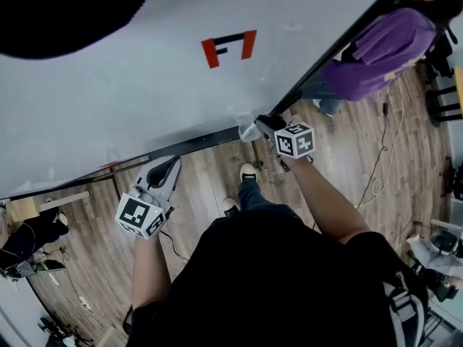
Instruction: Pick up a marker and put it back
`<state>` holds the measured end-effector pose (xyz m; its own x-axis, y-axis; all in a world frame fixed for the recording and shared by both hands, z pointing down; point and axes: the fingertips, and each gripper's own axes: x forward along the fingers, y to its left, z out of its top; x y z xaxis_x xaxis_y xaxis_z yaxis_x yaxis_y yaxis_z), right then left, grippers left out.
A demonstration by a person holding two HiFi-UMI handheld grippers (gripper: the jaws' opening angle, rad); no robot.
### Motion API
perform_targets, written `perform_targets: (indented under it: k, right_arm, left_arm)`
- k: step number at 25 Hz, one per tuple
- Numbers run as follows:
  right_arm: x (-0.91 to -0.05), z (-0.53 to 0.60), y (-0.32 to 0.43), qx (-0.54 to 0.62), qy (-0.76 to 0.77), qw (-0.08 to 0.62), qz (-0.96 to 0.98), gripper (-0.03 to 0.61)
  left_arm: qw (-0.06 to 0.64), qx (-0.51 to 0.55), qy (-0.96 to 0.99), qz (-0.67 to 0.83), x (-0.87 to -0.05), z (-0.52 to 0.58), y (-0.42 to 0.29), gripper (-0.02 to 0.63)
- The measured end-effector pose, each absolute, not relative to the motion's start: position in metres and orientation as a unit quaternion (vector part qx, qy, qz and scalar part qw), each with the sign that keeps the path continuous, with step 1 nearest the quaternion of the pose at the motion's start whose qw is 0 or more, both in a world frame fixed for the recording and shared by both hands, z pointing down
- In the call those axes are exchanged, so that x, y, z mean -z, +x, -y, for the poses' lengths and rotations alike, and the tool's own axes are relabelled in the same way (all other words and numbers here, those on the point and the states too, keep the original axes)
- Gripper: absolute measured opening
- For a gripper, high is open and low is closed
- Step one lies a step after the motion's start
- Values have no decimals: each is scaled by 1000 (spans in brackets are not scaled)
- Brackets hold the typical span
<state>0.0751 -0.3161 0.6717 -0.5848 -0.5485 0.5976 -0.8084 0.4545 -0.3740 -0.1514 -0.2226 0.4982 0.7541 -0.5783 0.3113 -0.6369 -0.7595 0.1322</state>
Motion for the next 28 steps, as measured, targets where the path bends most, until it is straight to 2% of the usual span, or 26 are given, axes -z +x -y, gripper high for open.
perform_targets:
  k: [16, 28]
  right_arm:
    - [-663, 317, 73, -311, 414, 198, 832, 71]
    - [-619, 308, 71, -273, 425, 178, 844, 69]
  left_arm:
    - [119, -123, 929, 329, -498, 219, -155, 11]
    - [103, -116, 933, 325, -484, 202, -159, 11]
